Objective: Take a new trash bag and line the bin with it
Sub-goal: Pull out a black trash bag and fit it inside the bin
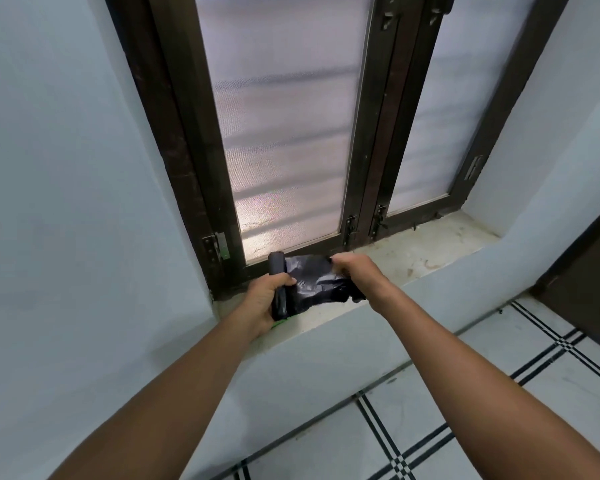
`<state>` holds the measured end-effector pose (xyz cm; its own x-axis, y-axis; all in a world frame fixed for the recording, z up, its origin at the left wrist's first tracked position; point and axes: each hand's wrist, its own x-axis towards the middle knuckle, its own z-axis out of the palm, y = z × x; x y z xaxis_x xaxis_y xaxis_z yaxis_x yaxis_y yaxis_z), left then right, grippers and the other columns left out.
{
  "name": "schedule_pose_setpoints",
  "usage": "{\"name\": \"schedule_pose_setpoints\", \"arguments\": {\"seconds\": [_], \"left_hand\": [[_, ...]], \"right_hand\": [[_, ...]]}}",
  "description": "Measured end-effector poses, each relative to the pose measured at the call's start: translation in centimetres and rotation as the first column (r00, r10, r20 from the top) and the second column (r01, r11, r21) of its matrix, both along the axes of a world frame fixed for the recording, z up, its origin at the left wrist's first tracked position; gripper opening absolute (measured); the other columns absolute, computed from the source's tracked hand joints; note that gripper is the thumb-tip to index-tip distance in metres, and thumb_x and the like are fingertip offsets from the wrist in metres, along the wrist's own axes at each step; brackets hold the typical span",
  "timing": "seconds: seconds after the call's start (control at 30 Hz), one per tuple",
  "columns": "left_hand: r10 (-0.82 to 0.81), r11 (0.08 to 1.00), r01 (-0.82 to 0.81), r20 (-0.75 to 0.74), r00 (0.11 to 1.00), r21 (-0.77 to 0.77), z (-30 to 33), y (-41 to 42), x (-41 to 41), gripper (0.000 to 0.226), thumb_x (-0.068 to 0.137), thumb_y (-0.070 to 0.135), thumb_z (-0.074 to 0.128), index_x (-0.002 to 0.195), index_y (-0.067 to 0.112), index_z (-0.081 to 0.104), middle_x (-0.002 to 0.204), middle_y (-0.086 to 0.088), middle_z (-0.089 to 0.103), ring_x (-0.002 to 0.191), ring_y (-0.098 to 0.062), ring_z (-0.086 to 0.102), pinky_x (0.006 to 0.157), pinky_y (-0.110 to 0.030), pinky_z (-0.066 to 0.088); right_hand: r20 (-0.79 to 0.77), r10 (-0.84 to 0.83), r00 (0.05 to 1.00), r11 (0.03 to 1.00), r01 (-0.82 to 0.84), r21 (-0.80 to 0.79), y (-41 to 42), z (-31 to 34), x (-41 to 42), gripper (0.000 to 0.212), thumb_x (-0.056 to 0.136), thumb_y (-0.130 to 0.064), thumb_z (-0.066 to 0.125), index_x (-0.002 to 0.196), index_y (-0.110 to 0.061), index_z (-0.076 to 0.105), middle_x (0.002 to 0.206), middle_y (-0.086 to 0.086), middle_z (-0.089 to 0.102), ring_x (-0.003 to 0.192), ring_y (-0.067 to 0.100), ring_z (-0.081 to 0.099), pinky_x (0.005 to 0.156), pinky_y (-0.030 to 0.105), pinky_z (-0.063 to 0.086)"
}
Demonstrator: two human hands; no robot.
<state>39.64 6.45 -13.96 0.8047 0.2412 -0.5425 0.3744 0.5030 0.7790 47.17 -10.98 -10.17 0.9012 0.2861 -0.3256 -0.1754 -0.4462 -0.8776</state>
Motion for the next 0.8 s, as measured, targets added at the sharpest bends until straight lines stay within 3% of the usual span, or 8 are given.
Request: {"name": "schedule_pose_setpoints", "arguments": {"seconds": [0.13,0.3,0.43,0.5,0.57,0.67,0.73,0.8], "left_hand": [[-0.034,0.999,0.033,0.025,0.999,0.034,0.0,-0.4,0.2,0.057,0.072,0.014,0.079,0.126,0.005,0.064,0.112,-0.021,0.076,0.101,-0.038,0.074,0.092,-0.053,0.060],[-0.093,0.995,0.092,0.020,0.995,0.027,0.2,-0.3,0.0,0.076,0.060,0.016,0.084,0.132,0.006,0.060,0.123,-0.024,0.072,0.110,-0.044,0.072,0.094,-0.063,0.057],[-0.141,0.990,0.141,0.010,0.990,0.011,0.4,-0.4,-0.4,0.067,0.068,0.017,0.078,0.132,0.007,0.061,0.123,-0.021,0.073,0.112,-0.041,0.072,0.096,-0.056,0.058],[-0.130,0.992,0.130,-0.004,0.992,0.002,0.5,-0.5,-0.5,0.058,0.074,0.016,0.074,0.130,0.008,0.063,0.117,-0.018,0.076,0.106,-0.035,0.073,0.085,-0.044,0.062],[-0.091,0.996,0.091,-0.015,0.996,-0.013,0.4,-0.3,-0.3,0.060,0.072,0.014,0.075,0.130,0.007,0.062,0.113,-0.018,0.076,0.099,-0.033,0.073,0.073,-0.038,0.061],[-0.064,0.997,0.064,0.010,0.998,-0.037,0.7,0.2,-0.5,0.046,0.080,0.005,0.070,0.125,0.004,0.064,0.110,-0.020,0.077,0.099,-0.037,0.073,0.081,-0.044,0.063],[-0.073,0.996,0.074,0.028,0.997,-0.039,0.9,0.5,-0.7,0.038,0.085,0.004,0.066,0.123,0.004,0.065,0.102,-0.019,0.078,0.096,-0.037,0.073,0.085,-0.046,0.061],[-0.091,0.995,0.092,0.039,0.995,-0.040,1.1,0.5,-0.7,0.034,0.086,0.004,0.066,0.120,0.004,0.066,0.093,-0.017,0.079,0.090,-0.034,0.074,0.079,-0.044,0.063]], "right_hand": [[0.017,0.133,0.991,0.970,-0.127,-0.208,0.4,-0.3,-0.6,0.046,0.061,-0.062,0.083,0.072,-0.019,0.070,0.070,-0.003,0.067,0.061,0.018,0.061,0.049,0.023,0.038],[-0.076,-0.002,0.997,1.000,0.003,0.006,0.2,-1.2,-0.4,0.005,0.080,-0.005,0.071,0.081,-0.006,0.066,0.077,0.019,0.066,0.061,0.031,0.065,0.051,0.034,0.051],[-0.108,0.011,0.994,0.994,0.002,0.113,0.0,-0.7,-0.5,0.029,0.086,0.016,0.046,0.085,-0.008,0.061,0.089,0.020,0.059,0.060,0.033,0.064,0.050,0.034,0.049],[-0.082,0.010,0.997,0.991,0.001,0.137,0.2,-0.5,-0.5,0.044,0.083,0.019,0.035,0.083,-0.011,0.068,0.093,0.020,0.063,0.064,0.035,0.062,0.045,0.030,0.045],[-0.028,-0.034,0.999,0.996,0.036,0.081,0.2,-0.3,-0.5,0.053,0.080,0.015,0.031,0.077,-0.012,0.076,0.091,0.018,0.070,0.064,0.035,0.060,0.041,0.027,0.042],[0.058,-0.125,0.990,0.992,0.126,-0.018,-0.6,0.0,-0.3,0.040,0.081,0.004,0.042,0.066,-0.015,0.075,0.082,0.012,0.073,0.063,0.034,0.066,0.041,0.025,0.045],[0.082,-0.111,0.990,0.990,0.117,-0.078,-1.3,-0.1,-0.1,0.018,0.082,-0.014,0.057,0.068,-0.014,0.067,0.081,0.011,0.072,0.063,0.031,0.068,0.045,0.024,0.047],[0.092,-0.071,0.993,0.992,0.080,-0.098,-1.5,-0.6,0.2,0.027,0.075,-0.041,0.070,0.076,-0.014,0.066,0.087,0.011,0.074,0.073,0.029,0.072,0.053,0.028,0.050]]}}
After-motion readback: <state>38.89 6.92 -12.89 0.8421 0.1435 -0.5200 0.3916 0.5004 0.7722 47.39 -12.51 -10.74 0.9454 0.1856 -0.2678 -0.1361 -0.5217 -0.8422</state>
